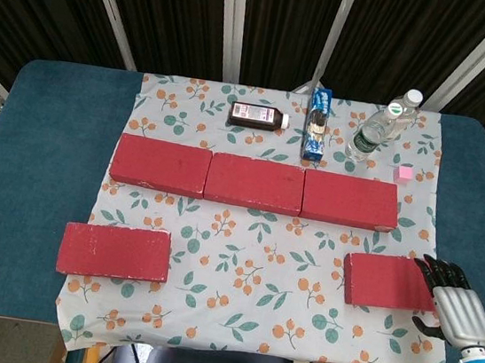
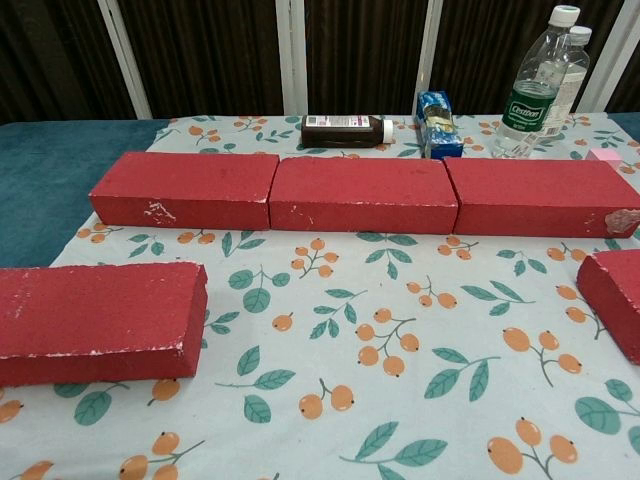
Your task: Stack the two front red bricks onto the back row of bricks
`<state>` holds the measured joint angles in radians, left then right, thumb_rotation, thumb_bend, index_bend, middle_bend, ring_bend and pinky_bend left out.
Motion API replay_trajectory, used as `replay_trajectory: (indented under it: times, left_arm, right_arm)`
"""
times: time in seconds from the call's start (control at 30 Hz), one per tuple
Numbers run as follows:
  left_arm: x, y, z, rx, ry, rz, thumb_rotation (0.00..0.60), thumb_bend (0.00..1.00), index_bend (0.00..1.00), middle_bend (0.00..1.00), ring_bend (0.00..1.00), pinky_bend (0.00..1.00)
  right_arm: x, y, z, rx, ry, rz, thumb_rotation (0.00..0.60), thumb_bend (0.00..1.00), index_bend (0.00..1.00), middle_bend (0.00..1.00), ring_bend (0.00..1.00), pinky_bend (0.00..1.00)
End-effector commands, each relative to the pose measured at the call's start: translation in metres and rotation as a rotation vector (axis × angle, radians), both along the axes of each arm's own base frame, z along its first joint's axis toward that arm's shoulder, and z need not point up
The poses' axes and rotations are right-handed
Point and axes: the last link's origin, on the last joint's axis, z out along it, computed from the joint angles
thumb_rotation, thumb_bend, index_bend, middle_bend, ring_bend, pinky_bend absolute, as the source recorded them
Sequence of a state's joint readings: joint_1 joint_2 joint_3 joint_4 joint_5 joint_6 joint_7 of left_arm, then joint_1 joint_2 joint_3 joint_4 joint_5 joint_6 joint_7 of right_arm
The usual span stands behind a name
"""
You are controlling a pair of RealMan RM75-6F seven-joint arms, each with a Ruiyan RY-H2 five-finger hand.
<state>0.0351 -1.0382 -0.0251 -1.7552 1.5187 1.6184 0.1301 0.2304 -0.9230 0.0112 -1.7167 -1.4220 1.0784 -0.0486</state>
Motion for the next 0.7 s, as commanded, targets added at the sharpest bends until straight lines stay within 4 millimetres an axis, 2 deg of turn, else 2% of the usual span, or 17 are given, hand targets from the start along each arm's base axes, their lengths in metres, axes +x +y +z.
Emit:
replay_trajectory:
  times: [0.03,0.17,0.37,0.7]
  left_arm:
    - [0.000,0.001,-0.001,-0.004,0.003,0.004,0.600,0.21,0.09,0.00,0.00,0.23]
    - [0.001,0.001,-0.002,-0.009,0.007,0.005,0.600,0.21,0.09,0.00,0.00,0.23]
    - [0.001,0.000,-0.003,-0.006,0.010,0.004,0.600,0.21,0.09,0.00,0.00,0.23]
    - [0.002,0.001,-0.005,-0.007,0.020,0.013,0.600,0.21,0.09,0.00,0.00,0.23]
  right_arm:
    - [0.000,-0.013,-0.001,0.051,0.048,-0.021,0.600,0.27,0.00,0.00,0.00,0.00]
    - [0.000,-0.023,-0.006,0.097,0.081,-0.041,0.600,0.24,0.00,0.00,0.00,0.00]
    - [0.002,-0.039,-0.014,0.119,0.114,-0.042,0.600,0.24,0.00,0.00,0.00,0.00]
    - [-0.003,-0.053,-0.029,0.170,0.154,-0.084,0.600,0.24,0.00,0.00,0.00,0.00]
